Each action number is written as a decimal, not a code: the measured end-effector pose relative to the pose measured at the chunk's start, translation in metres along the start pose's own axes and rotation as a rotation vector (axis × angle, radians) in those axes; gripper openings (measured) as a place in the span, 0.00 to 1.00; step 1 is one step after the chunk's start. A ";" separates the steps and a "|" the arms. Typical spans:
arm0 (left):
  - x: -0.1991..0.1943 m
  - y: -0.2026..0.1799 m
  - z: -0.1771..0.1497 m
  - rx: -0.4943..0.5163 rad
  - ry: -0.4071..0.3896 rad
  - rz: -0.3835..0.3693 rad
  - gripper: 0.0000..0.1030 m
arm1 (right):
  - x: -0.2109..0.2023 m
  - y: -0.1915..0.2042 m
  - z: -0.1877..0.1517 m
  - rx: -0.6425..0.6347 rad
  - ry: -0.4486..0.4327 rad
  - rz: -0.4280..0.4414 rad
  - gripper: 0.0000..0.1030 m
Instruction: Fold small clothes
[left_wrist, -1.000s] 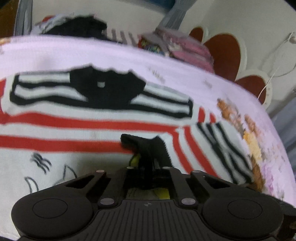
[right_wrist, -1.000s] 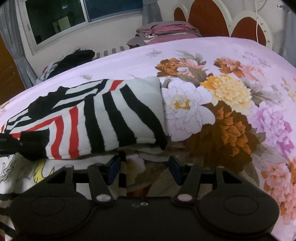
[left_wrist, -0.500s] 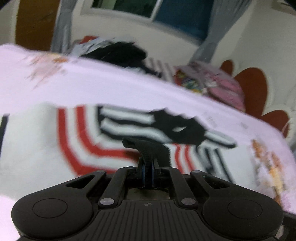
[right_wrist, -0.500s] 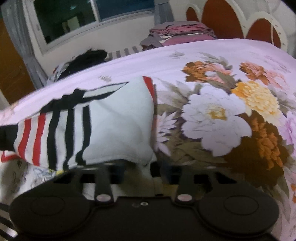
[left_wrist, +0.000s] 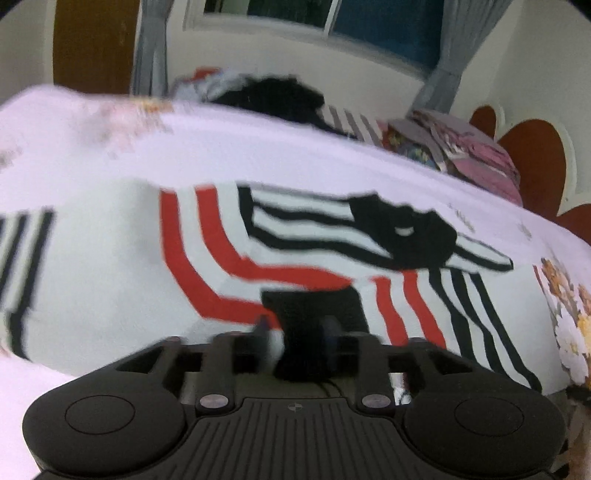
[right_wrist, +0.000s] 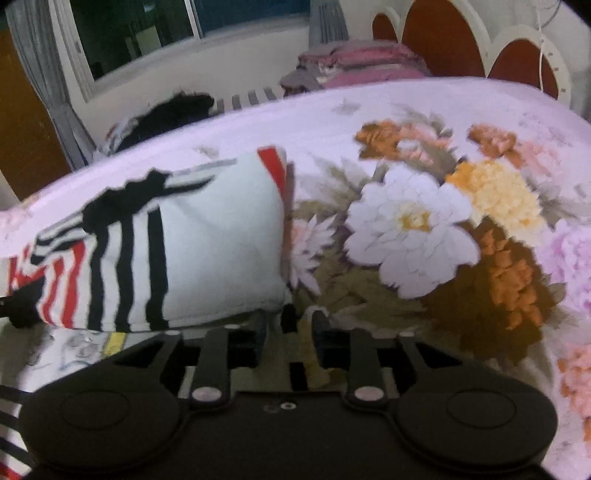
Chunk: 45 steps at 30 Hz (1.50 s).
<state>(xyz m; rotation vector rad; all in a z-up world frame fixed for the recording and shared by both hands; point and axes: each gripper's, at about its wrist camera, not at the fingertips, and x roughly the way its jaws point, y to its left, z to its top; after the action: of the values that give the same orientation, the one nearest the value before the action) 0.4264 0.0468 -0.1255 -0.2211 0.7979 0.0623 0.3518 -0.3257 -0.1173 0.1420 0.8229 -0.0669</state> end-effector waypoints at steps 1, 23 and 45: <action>-0.006 -0.002 0.002 0.013 -0.025 0.001 0.49 | -0.004 -0.001 0.004 -0.007 -0.022 0.001 0.47; 0.047 -0.037 -0.005 0.064 0.022 -0.066 0.51 | 0.150 -0.007 0.110 0.145 0.064 0.115 0.30; -0.001 -0.004 0.003 0.024 0.050 0.013 0.83 | 0.073 0.055 0.072 -0.092 -0.034 0.084 0.47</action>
<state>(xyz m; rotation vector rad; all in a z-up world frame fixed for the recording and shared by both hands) 0.4286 0.0435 -0.1215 -0.1955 0.8495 0.0592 0.4597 -0.2822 -0.1168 0.0888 0.7842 0.0478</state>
